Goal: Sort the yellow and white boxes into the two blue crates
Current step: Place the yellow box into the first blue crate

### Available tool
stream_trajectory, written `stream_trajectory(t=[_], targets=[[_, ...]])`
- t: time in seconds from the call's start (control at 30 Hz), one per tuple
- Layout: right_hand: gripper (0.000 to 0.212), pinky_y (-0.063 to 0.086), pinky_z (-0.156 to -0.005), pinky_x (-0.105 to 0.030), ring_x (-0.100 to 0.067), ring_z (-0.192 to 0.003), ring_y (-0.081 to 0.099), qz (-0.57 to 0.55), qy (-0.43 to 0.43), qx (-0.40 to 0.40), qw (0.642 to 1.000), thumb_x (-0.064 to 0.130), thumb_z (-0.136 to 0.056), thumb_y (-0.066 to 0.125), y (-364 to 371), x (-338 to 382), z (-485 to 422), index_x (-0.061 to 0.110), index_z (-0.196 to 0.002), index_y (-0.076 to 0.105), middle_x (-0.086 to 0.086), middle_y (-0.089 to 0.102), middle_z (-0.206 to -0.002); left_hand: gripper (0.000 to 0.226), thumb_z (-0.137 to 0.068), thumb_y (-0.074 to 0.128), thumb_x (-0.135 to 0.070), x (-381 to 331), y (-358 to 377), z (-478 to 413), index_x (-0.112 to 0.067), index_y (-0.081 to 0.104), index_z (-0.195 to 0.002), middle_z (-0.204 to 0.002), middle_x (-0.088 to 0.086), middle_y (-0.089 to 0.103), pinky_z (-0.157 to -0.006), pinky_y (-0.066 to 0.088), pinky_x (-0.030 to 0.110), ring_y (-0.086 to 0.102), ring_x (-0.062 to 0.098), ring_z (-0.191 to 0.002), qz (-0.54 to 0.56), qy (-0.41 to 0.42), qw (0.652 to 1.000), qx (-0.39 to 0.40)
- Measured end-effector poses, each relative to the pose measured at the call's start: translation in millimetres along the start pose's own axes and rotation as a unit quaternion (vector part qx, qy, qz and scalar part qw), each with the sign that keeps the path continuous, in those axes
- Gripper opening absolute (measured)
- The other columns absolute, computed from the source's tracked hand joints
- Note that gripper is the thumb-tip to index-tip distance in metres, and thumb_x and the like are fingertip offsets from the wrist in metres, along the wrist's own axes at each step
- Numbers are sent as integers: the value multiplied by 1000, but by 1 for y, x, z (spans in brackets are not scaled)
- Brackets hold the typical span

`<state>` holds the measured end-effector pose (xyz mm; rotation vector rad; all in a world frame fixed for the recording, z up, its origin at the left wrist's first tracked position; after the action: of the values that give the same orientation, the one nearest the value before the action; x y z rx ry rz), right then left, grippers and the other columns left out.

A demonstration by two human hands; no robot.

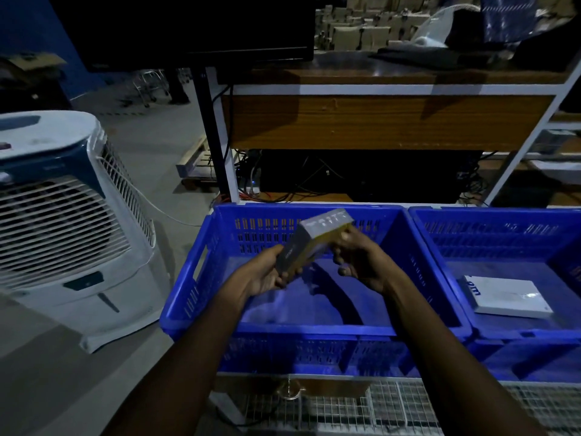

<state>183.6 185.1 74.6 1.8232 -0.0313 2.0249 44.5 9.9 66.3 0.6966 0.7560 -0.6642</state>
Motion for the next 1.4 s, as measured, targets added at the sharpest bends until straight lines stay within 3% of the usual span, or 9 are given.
stream_trajectory(t=[0.1,0.23,0.37,0.7,0.8,0.9,1.0,1.1,1.4], targets=[[24,48,-73,-32,-14,-91,56,204,0,-58,977,32,-94,62,7,-6,-3,29,-117,58,5,61,-110,50,-102,35,-47,2,1,-2,-6,61,-97,-66,10,63,-31,28,14,42,6,-37,-45,-26,998,21],[24,57,-76,-29,-17,-99,64,170,-13,-35,985,30,-100,47,13,-7,-1,22,-122,54,1,62,-116,66,-99,27,-60,5,5,0,-9,67,-103,-76,14,71,-42,46,21,57,16,-46,-113,-44,992,39],[33,57,-55,-34,-20,-74,71,151,59,-70,984,47,-99,42,14,-5,0,20,-112,57,-6,71,-90,56,-104,25,-45,2,0,-4,-4,50,-134,-100,31,68,-73,58,43,67,45,-87,-125,5,992,-35],[45,54,-52,-30,-20,-68,67,206,54,-125,969,51,-96,48,5,-9,-3,13,-116,57,-9,67,-81,46,-98,49,-40,-1,-8,-13,-16,47,-137,-133,17,57,-68,59,42,63,37,-105,-38,127,990,-41],[43,58,-66,-42,-27,-92,70,126,54,-101,985,46,-93,57,1,-15,-8,16,-124,55,-11,68,-110,58,-88,70,-21,5,-11,-18,-25,43,-139,-131,9,60,-84,57,52,62,32,-114,-106,123,987,-9],[48,52,-91,-57,-31,-117,59,78,72,-99,989,40,-89,66,-3,-19,-13,20,-130,50,-10,58,-133,65,-84,74,-12,6,-9,-17,-24,42,-140,-116,8,69,-70,57,34,68,22,-97,-174,147,973,-26],[50,53,-88,-57,-29,-110,60,142,31,-172,974,27,-90,66,-4,-19,-13,25,-133,41,-9,56,-128,53,-91,67,-13,4,-8,-15,-17,44,-139,-118,9,67,-67,51,28,65,24,-97,-208,187,959,-38],[66,54,-85,-52,-29,-112,58,176,-36,-229,957,22,-88,69,-6,-17,-11,32,-142,32,-5,48,-137,45,-98,57,-18,3,-8,-13,-15,46,-142,-131,7,60,-89,52,32,60,25,-114,-256,212,942,-50],[35,53,-64,-30,-23,-82,67,282,81,-137,946,27,-91,65,-2,-14,-13,14,-124,60,-9,70,-102,29,-98,56,-31,4,-16,-22,-10,64,-116,-118,12,67,-92,49,45,64,27,-104,-366,212,900,-103]])
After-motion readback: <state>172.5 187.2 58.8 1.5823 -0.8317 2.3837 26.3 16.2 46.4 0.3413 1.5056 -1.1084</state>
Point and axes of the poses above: each hand's wrist, its own z-axis away from the middle knuckle, its own y-axis out of the palm, x = y × z, the point moved 1 cm from there along -z, towards the middle knuckle
